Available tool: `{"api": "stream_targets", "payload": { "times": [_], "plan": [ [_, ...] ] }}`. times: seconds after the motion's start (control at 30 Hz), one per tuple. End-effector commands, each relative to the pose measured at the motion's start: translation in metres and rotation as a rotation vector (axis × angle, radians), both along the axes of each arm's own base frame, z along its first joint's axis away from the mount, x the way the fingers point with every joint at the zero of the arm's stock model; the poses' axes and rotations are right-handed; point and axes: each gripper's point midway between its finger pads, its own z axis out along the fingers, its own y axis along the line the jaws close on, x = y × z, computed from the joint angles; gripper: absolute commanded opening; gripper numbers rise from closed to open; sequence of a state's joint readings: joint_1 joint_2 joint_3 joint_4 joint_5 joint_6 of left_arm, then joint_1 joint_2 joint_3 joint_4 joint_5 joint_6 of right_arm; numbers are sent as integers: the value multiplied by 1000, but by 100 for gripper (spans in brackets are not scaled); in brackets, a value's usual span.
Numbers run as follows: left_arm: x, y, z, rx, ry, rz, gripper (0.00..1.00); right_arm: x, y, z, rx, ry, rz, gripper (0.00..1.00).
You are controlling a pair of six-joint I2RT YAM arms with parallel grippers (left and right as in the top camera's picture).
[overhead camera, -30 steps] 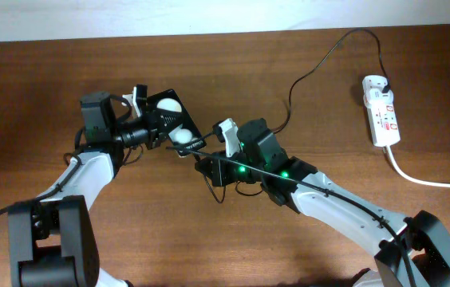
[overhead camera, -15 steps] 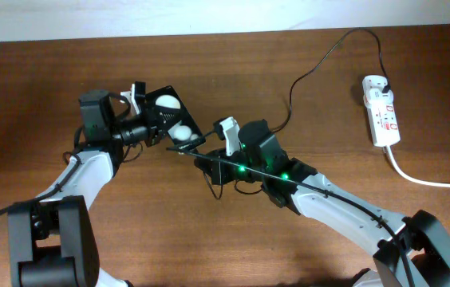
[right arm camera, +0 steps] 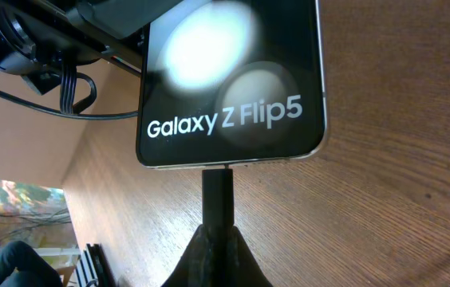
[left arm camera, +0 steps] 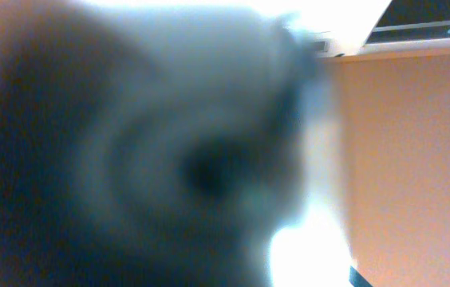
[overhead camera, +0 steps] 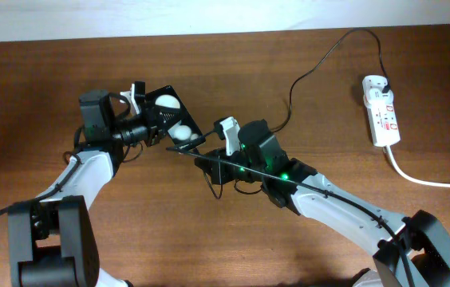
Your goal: Plug charger to phone and switch on socket
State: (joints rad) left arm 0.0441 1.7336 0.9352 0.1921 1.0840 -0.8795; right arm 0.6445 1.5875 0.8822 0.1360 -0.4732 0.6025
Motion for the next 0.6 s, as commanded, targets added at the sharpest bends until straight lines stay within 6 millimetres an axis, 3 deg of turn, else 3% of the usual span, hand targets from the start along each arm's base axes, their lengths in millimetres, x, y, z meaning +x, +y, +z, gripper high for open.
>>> {"api": "stream_targets", "payload": {
  "times": [0.0,0.4,0.57],
  "plan": [
    [-26,-23,3,-66,16,-141,0,32,-7,27,15,-113,-114,4],
    [-26,-23,3,-66,16,-141,0,36,-6,32,29,-135,-121,4],
    [-25,-23,4,-66,12,-141,0,39,-3,16,13,-116,-120,4]
  ]
}}
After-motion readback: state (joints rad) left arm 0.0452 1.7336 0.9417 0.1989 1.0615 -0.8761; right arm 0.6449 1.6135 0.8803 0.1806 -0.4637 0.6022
